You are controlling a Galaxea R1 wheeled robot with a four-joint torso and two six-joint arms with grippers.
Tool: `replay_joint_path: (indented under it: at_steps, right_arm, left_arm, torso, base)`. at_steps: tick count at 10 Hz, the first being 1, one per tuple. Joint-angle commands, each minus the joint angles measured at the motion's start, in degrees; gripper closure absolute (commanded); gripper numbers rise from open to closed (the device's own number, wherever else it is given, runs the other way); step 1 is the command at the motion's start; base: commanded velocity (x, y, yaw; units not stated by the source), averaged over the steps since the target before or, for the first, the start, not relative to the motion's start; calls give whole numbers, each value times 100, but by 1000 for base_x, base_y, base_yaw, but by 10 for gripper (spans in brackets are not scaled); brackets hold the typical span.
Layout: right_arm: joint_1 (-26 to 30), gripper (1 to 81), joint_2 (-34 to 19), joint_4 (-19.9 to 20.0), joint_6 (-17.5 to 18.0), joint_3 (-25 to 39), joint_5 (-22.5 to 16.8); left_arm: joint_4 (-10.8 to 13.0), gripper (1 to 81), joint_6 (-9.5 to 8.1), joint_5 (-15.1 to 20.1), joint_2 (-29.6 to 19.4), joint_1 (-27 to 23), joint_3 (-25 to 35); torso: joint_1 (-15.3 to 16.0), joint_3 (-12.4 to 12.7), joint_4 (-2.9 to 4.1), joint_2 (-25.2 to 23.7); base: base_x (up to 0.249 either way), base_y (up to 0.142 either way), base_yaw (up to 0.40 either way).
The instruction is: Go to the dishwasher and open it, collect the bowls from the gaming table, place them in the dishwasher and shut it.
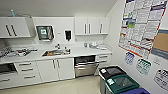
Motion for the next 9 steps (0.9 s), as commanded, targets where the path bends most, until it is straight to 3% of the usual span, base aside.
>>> replay_joint_path:
  at_steps: [1, 9]
  right_arm:
    - [186, 811, -137, -57, -20, -26, -272]
    - [186, 811, -137, -57, -20, -44, -281]
  left_arm:
    - [53, 811, 56, 328, -31, -239, 24]
    - [62, 811, 56, 328, -31, -239, 23]
  torso:
    - [0, 0, 0, 0]
    - [-7, 0, 0, 2]
  base:
    - [79, 0, 0]
    - [89, 0, 0]
